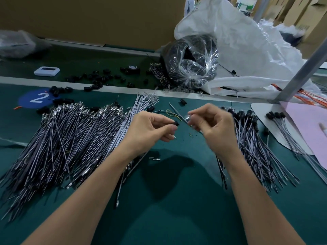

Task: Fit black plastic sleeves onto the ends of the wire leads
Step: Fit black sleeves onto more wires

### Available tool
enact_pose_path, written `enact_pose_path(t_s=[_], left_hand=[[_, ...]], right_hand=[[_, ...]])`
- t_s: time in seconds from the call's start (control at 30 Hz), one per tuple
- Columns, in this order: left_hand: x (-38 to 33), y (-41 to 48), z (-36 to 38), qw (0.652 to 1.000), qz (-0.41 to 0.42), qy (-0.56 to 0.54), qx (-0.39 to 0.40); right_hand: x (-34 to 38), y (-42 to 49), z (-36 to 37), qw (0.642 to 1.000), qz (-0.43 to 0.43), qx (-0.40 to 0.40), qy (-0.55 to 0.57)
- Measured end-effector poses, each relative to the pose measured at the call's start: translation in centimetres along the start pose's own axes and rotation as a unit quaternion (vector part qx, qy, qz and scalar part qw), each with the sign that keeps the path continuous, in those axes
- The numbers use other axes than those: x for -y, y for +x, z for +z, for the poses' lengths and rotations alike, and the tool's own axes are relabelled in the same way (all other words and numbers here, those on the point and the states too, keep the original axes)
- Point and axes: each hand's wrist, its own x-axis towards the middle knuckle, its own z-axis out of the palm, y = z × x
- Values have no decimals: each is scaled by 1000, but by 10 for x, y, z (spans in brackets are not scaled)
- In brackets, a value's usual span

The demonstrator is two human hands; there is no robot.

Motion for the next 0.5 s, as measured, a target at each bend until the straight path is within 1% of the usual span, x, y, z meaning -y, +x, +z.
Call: enact_pose_path(t_s=[0.07, 0.13, 0.2, 0.3, 0.37, 0.4, 0.43, 0.47, 0.5], left_hand=[[-1, 0, -1, 1000, 9, -23, -18], [-5, -2, 1, 997, 21, -67, -23], [-11, -4, 4, 994, 36, -104, -18], [-28, -5, -2, 991, 53, -125, -24], [-46, -3, -8, 989, 69, -129, -37], [-57, -1, -10, 987, 82, -132, -41], [-69, 2, -11, 985, 97, -136, -43], [-80, 5, -11, 982, 114, -141, -45], [-93, 8, -12, 979, 135, -143, -48]], right_hand=[[-2, 2, -9, 997, -4, -73, 29], [-6, 2, -5, 995, -8, -94, 15], [-13, -2, 7, 995, -16, -89, -40], [-19, -5, 17, 984, -56, -55, -163], [-16, -3, 16, 980, -58, -40, -187], [-12, -3, 17, 983, -40, -39, -173], [-5, -3, 18, 991, -1, -40, -129], [3, -5, 18, 996, 55, -39, -53], [12, -8, 18, 992, 113, -34, 37]])
